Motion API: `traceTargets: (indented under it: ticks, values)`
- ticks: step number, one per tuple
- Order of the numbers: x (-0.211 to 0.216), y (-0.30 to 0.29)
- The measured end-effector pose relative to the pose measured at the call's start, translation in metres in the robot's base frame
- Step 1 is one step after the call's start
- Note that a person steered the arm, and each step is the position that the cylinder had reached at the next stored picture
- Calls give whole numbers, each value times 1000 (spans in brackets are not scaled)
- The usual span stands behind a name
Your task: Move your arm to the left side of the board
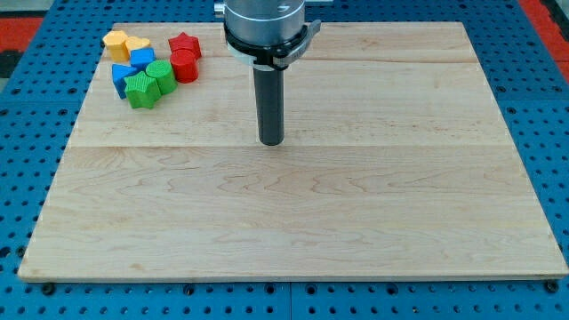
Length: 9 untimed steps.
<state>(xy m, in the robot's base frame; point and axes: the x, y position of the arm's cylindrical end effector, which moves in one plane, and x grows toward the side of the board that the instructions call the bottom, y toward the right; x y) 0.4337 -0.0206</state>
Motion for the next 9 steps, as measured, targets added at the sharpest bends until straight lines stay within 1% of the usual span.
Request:
traceTargets:
  ticks: [7,9]
  values:
    - [-3,2]
    - [22,-17]
